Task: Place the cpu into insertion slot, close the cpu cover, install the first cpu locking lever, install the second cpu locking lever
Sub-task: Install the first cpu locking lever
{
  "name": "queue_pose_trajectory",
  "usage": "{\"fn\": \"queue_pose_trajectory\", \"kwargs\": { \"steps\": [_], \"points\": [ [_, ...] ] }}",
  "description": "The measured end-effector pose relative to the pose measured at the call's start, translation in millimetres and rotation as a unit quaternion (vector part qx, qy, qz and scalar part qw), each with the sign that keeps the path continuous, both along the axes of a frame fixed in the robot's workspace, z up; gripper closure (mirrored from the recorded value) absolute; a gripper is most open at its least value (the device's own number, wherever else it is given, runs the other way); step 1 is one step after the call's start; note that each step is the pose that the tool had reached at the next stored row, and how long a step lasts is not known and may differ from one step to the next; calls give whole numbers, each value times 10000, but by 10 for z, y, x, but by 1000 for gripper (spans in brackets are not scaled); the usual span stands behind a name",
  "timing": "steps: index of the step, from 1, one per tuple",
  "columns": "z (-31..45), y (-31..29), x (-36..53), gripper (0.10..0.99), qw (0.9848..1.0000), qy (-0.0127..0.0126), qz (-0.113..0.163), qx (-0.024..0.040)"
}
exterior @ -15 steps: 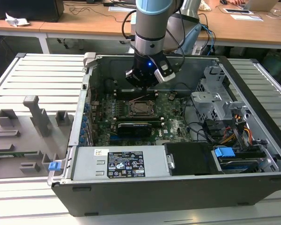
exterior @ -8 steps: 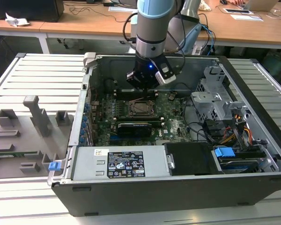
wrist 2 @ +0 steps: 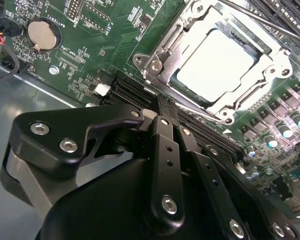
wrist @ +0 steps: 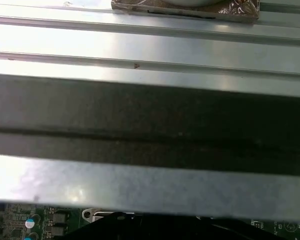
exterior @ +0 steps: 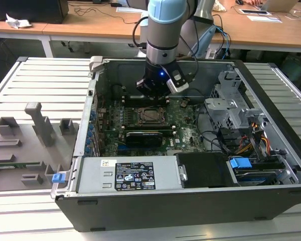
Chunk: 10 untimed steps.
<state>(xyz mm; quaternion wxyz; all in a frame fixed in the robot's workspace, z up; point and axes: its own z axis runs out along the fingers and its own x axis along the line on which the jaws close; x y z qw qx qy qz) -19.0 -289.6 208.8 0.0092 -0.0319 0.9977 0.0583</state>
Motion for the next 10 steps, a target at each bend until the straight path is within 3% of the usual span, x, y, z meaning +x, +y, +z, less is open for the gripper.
{"fn": "queue_pose_trajectory", "kwargs": {
  "steps": [10],
  "points": [
    [-46,0,7,980,10000,1,0,-1]
  ]
}}
